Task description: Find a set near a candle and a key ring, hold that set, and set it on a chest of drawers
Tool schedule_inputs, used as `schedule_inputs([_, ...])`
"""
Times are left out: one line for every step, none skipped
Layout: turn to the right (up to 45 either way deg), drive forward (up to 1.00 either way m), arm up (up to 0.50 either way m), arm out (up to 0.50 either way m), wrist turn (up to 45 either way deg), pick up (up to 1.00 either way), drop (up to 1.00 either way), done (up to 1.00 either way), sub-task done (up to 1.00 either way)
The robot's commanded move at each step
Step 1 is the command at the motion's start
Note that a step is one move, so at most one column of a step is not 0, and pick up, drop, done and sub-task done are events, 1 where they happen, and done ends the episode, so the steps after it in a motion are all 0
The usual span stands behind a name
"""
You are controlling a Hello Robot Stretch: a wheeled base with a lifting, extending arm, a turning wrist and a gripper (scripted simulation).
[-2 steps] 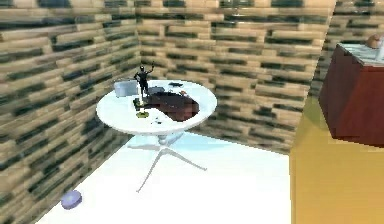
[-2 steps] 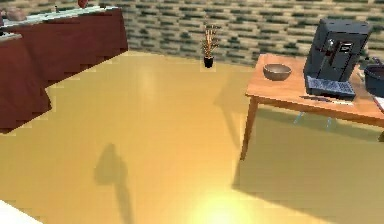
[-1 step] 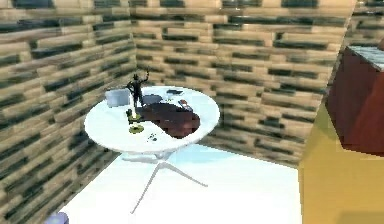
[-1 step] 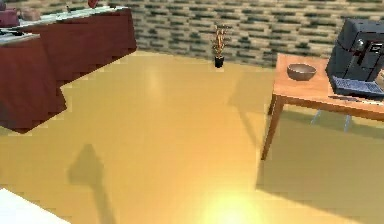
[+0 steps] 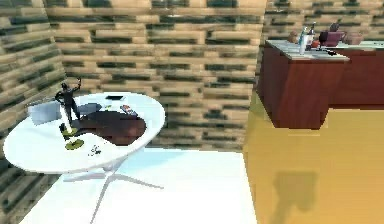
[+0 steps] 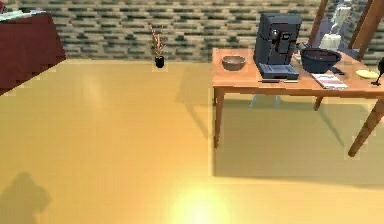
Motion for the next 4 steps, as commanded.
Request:
schedule_inputs([0.0, 0.3, 0.0, 0.0, 0.0, 0.0, 0.0, 0.0, 0.0])
schedule_inputs([18.0, 0.0, 0.0, 0.0, 0.0, 0.0, 0.0, 0.0, 0.0])
schedule_inputs([0.0, 0.25, 0.0, 0.0, 0.0, 0.0, 0.0, 0.0, 0.0])
schedule_inputs([-45.0, 0.0, 0.0, 0.0, 0.0, 0.0, 0.0, 0.0, 0.0])
